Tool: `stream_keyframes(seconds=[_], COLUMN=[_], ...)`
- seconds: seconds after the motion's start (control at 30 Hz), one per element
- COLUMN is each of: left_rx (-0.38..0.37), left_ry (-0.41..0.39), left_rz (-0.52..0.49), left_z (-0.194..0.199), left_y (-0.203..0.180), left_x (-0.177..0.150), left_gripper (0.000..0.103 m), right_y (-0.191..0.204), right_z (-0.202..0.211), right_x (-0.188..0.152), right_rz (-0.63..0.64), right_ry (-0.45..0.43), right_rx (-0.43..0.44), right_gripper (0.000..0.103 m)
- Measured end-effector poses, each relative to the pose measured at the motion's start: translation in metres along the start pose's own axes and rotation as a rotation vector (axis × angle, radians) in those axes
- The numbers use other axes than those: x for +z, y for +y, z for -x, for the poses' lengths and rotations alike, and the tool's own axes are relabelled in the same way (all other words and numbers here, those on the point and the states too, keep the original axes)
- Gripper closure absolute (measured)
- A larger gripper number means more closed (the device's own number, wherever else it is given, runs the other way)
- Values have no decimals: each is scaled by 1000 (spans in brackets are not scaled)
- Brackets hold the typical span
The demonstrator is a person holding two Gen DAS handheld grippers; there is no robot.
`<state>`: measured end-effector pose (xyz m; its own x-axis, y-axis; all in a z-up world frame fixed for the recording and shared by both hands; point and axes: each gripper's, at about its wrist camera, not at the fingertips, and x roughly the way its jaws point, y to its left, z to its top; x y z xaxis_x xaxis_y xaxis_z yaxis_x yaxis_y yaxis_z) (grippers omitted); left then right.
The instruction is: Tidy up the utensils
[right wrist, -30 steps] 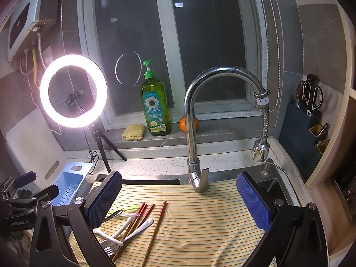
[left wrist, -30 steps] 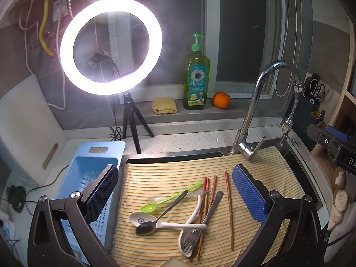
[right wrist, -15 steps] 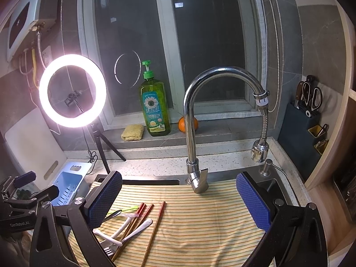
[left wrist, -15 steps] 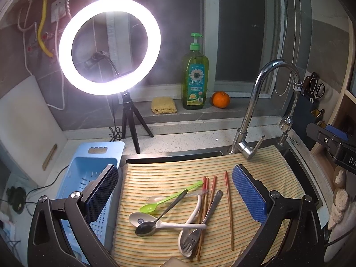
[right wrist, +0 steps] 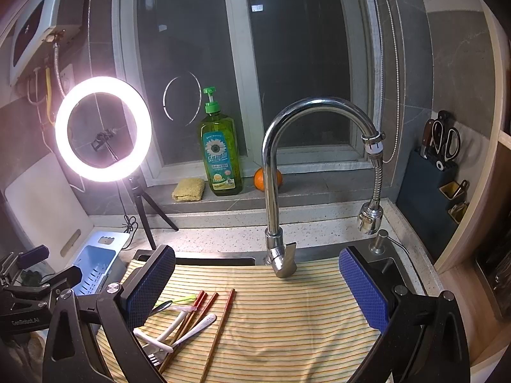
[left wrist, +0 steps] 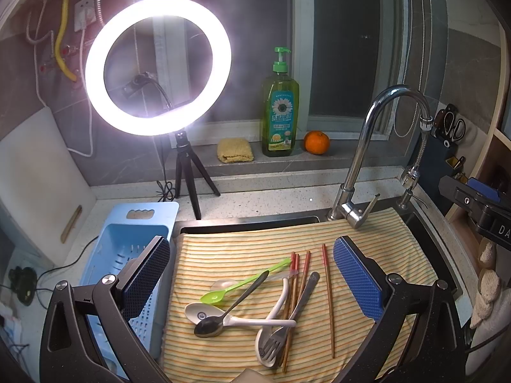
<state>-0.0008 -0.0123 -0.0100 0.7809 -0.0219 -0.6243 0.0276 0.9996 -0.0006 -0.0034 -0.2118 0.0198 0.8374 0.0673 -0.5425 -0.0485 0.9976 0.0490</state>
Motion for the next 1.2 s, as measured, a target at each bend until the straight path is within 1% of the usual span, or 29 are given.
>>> stream_keyframes(seconds=[0.77,1.2], left_rx=[-7,0], left_ry=[6,32], left_rz=[-12,-7], left_z=[2,-3], left_y=[-1,6], left_x=[1,-4], left_gripper=[1,1], right_y=[0,5], right_z=[1,-10], right_x=[-1,-7], right_rz=[0,1], right_ry=[2,34], right_rx=[0,9], right_gripper=[2,2])
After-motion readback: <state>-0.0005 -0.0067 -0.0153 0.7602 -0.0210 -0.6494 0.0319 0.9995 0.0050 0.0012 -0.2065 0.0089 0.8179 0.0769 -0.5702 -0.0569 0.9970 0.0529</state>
